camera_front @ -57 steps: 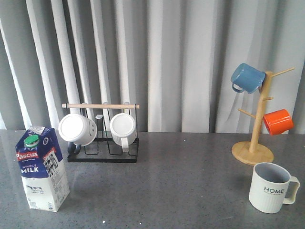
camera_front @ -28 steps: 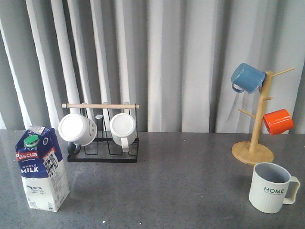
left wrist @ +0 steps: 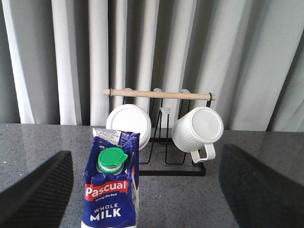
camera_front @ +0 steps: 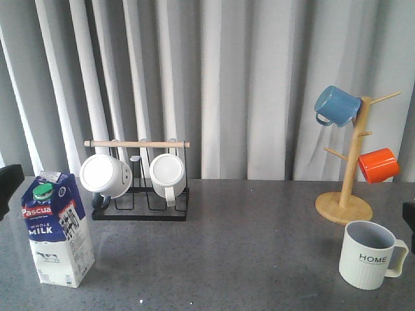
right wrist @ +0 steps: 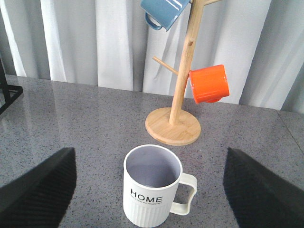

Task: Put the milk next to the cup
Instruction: 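Reach the right gripper to the white HOME mug handle and grasp it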

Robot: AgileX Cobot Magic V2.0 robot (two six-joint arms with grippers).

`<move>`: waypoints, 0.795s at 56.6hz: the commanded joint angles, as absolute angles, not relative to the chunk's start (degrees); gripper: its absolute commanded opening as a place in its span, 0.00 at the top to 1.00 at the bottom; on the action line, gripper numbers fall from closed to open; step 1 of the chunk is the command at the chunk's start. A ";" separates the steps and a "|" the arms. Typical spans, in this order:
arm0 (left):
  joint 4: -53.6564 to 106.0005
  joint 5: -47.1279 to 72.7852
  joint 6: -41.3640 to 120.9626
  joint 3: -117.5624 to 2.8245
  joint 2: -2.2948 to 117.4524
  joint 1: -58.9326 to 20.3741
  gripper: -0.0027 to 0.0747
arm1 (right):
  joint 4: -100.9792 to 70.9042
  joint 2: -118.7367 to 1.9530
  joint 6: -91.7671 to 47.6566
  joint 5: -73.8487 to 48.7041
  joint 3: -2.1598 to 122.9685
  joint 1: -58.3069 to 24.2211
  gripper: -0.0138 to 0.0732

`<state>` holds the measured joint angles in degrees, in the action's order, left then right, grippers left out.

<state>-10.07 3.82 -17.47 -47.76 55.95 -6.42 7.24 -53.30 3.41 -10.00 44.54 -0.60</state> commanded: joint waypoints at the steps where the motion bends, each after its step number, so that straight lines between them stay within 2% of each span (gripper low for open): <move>1: -9.62 -0.71 -17.72 -49.71 55.46 -6.85 0.24 | 8.10 -52.90 3.35 -5.38 46.44 -0.39 0.18; 16: -9.62 -0.71 -17.72 -49.71 55.46 -6.85 0.28 | 14.06 -56.16 2.37 -2.86 43.94 2.34 0.21; 22: -9.62 -0.66 -17.72 -49.71 55.46 -6.85 0.28 | 13.83 -59.00 4.11 7.24 37.24 6.44 0.21; 32: -9.62 -0.54 -17.72 -49.71 55.46 -6.85 0.28 | 13.21 -64.14 3.23 39.73 23.43 10.42 0.21; 34: -9.62 -0.54 -17.72 -49.71 55.46 -6.85 0.28 | 12.20 -65.23 3.29 43.27 22.32 10.69 0.21; 45: -9.62 -0.54 -17.72 -49.71 55.46 -6.85 0.28 | 3.15 -72.86 1.73 46.54 21.79 11.15 0.21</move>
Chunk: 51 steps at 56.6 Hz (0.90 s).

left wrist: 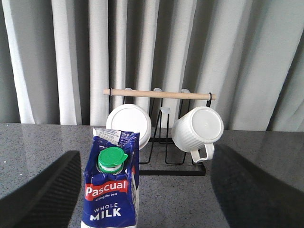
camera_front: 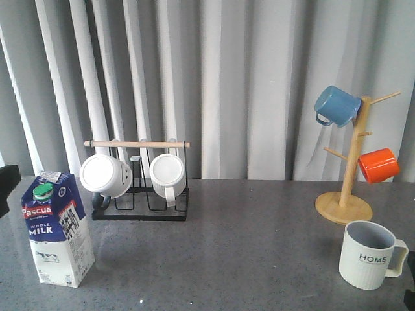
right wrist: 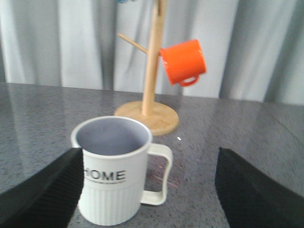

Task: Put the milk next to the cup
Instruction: 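Reach the right gripper to the white HOME mug handle and grasp it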

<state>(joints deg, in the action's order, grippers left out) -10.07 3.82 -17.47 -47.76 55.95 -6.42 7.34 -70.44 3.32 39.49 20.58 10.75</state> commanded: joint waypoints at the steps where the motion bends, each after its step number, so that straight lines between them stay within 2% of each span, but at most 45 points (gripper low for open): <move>1: -9.62 -0.54 -17.72 -49.71 55.46 -6.85 0.28 | 2.48 -73.73 1.00 47.20 21.79 11.15 0.21; 14: -9.62 -0.54 -17.72 -49.71 55.46 -6.85 0.28 | -2.87 -82.22 -3.31 50.97 22.93 11.15 0.21; 29: -9.62 -0.54 -17.72 -49.71 55.46 -6.85 0.28 | 0.00 -88.62 -4.09 50.93 27.61 14.05 0.21; 51: -9.62 -0.54 -17.72 -49.71 55.46 -6.85 0.28 | 2.16 -96.03 -4.02 51.96 32.68 14.16 0.21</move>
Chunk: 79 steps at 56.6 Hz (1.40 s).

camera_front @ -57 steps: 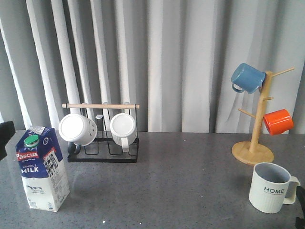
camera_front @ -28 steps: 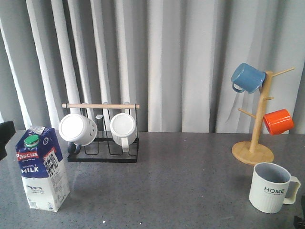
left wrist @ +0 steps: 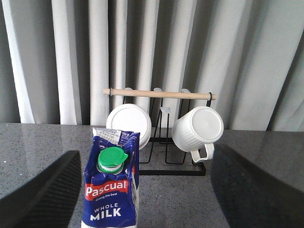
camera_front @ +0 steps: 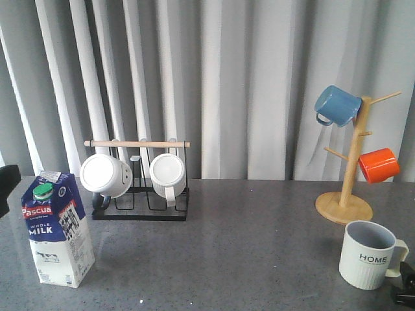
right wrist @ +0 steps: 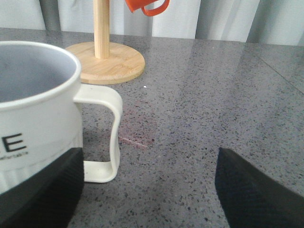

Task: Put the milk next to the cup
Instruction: 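Reach the right gripper to the white HOME mug handle and grasp it, then slide the HOME mug with the right gripper toward the table center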

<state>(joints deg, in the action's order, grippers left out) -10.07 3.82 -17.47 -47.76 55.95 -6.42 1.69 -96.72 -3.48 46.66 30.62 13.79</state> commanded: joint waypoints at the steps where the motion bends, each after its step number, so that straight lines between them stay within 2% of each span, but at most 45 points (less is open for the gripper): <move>1: -9.62 -0.54 -17.72 -49.71 55.46 -6.85 0.28 | 2.16 -96.22 -4.02 52.22 32.85 14.16 0.21; 29: -9.62 -0.54 -17.72 -49.71 55.46 -6.85 0.28 | 3.16 -105.18 -1.50 52.56 41.61 14.16 0.32; 35: -9.62 -0.54 -17.72 -49.71 55.46 -6.85 0.28 | 5.91 -107.10 0.00 51.06 44.24 14.16 0.37; 40: -9.62 -0.54 -17.72 -49.71 55.46 -6.85 0.28 | 7.33 -108.18 2.45 48.86 45.72 13.99 0.49; 47: -9.62 -0.54 -17.72 -49.71 55.46 -6.85 0.28 | 9.80 -107.86 7.45 47.63 45.77 13.81 0.84; 48: -9.62 -0.54 -17.72 -49.71 55.46 -6.85 0.28 | 10.32 -107.69 8.04 47.58 45.77 13.76 0.86; 55: -9.62 -0.54 -17.72 -49.71 55.46 -6.85 0.28 | 12.65 -104.92 11.04 46.08 45.77 11.54 0.85; 63: -9.62 -0.54 -17.72 -49.71 55.46 -6.85 0.28 | 10.20 -100.23 11.05 43.16 45.77 5.42 0.85; 70: -9.62 -0.54 -17.72 -49.71 55.46 -6.85 0.28 | 2.73 -97.51 9.27 41.01 46.02 -2.38 0.85; 79: -9.62 -0.54 -17.72 -49.71 55.46 -6.85 0.28 | -11.81 -98.44 0.00 36.87 49.35 -13.29 0.85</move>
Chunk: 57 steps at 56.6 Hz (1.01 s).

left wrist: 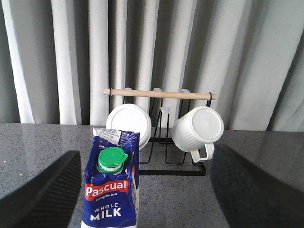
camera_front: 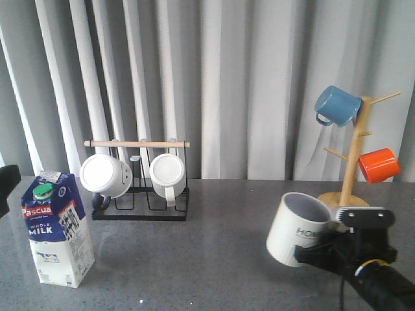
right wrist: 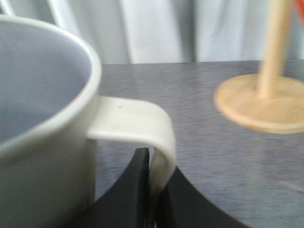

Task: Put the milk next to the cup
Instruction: 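Slide the HOME mug with the right gripper toward the table center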

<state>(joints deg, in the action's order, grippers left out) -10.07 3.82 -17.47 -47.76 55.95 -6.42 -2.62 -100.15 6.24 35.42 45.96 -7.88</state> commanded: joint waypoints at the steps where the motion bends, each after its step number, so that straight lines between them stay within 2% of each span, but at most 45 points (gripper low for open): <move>1: -9.62 -0.54 -17.72 -49.71 55.46 -6.85 0.28 | -13.35 -98.73 -0.82 36.64 49.79 -14.17 0.85; 12: -9.62 -0.48 -17.72 -49.71 55.46 -6.85 0.28 | -27.74 -103.49 -15.10 36.87 55.72 -23.09 0.85; 18: -9.62 -0.48 -17.72 -49.71 55.46 -6.85 0.28 | -31.17 -106.42 -19.75 37.36 57.79 -24.57 0.85; 44: -9.62 -0.54 -17.72 -49.71 55.46 -6.85 0.28 | -30.80 -109.69 -20.18 38.91 57.77 -25.00 0.79; 57: -9.62 -0.54 -17.72 -49.71 55.46 -6.85 0.28 | -29.31 -109.69 -21.08 37.52 57.77 -25.00 0.68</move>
